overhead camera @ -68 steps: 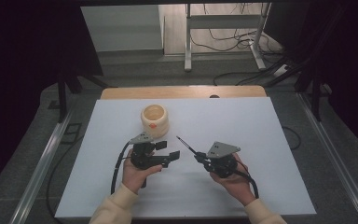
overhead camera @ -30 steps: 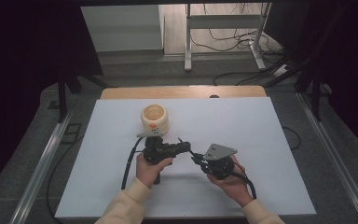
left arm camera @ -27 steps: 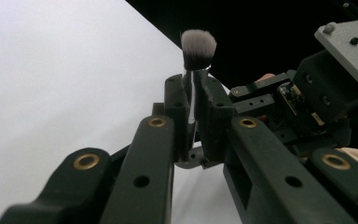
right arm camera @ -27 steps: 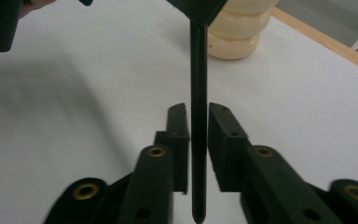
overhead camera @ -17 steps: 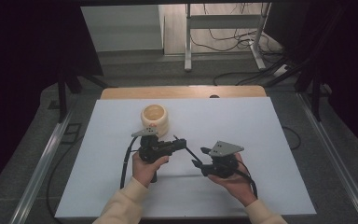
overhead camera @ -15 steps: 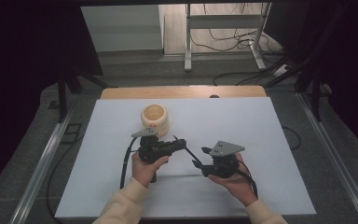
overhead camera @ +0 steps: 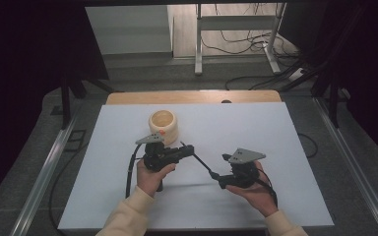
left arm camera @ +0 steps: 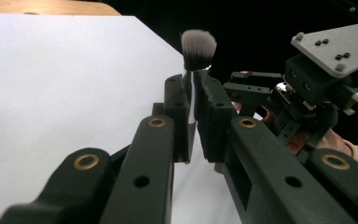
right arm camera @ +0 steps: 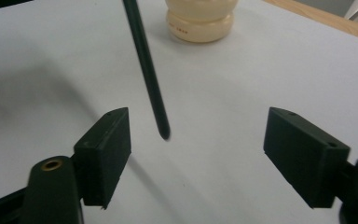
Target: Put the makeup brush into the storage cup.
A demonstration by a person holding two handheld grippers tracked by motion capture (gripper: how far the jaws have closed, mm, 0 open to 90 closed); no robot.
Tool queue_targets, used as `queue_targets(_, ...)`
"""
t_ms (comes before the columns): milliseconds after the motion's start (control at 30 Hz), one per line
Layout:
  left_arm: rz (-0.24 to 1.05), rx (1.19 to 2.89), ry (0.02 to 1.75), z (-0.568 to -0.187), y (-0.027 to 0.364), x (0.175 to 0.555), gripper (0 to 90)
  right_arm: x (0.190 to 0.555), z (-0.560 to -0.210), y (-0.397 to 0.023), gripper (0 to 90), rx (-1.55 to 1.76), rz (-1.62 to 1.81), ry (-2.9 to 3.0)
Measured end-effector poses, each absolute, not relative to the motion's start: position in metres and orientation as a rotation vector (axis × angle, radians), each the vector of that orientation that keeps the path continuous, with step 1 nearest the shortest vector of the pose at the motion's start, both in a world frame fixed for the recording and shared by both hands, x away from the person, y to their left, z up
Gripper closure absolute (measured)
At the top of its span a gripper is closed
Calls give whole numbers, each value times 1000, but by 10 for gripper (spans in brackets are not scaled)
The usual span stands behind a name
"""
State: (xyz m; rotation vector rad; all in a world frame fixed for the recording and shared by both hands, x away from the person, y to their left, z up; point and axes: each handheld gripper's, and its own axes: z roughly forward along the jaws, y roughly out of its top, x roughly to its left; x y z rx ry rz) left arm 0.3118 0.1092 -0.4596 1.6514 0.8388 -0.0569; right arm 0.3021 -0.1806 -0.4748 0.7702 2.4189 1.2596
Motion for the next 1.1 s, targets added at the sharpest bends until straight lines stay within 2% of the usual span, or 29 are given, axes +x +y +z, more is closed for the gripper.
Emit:
queue_targets(400,-4,1661,836,-446,121,309,834,303,-478,-222,120,871,1197,2402)
queue_targets(667,24,1659,840,-438,130,308,834,303,-481,-247,103,939,1166,2346)
queue_targets(1100,61,1662,846,-424,142,310,834,300,-490,-257,95,1003,1121,2310)
